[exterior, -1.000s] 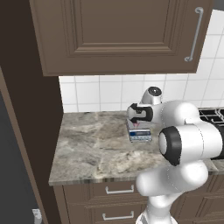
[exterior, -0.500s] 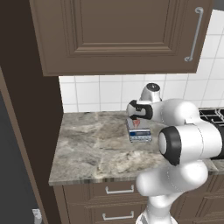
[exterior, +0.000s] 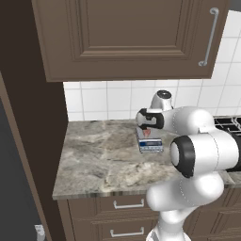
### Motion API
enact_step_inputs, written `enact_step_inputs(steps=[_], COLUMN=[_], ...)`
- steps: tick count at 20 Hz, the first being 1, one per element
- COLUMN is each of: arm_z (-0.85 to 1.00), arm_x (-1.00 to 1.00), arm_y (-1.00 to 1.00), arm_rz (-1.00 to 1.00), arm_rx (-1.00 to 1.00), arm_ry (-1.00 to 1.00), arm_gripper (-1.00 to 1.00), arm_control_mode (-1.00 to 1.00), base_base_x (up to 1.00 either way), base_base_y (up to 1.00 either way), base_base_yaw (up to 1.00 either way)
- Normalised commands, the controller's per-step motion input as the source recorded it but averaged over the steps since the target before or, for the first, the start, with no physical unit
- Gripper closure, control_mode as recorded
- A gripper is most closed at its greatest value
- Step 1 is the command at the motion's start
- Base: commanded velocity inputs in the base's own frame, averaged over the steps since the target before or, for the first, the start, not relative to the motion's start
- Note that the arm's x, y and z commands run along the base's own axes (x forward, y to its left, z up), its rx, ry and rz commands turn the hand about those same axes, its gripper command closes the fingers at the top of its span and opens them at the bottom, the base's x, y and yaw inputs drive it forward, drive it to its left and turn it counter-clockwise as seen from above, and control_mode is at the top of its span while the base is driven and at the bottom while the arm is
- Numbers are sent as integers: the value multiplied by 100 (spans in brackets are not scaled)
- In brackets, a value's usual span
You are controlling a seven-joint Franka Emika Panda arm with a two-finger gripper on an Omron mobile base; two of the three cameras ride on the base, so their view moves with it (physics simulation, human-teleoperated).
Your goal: Take the steak from the fridge and place it on the digital scale on the counter by the fridge. Wait a few seconds for a reading, then move it to the plate on the dining counter.
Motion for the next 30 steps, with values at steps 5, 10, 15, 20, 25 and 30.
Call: enact_step_inputs(steps=[5,10,15,20,25,30], arm_z=[-13,-6,-4,-15,-12,-1], arm_x=[0,0,0,0,0,0], arm_y=[0,0,0,8,11,0], arm_rz=[0,0,0,0,0,0], arm_rx=[0,0,0,0,0,0], arm_ry=[6,2,0,0,0,0], arm_gripper=[-100,-100,-100,-100,-100,-100], arm_control_mode=[-100,-100,-100,-100,-100,-100], base_base_x=[0,0,0,0,0,0], base_base_y=[0,0,0,0,0,0], base_base_yaw=[0,0,0,0,0,0])
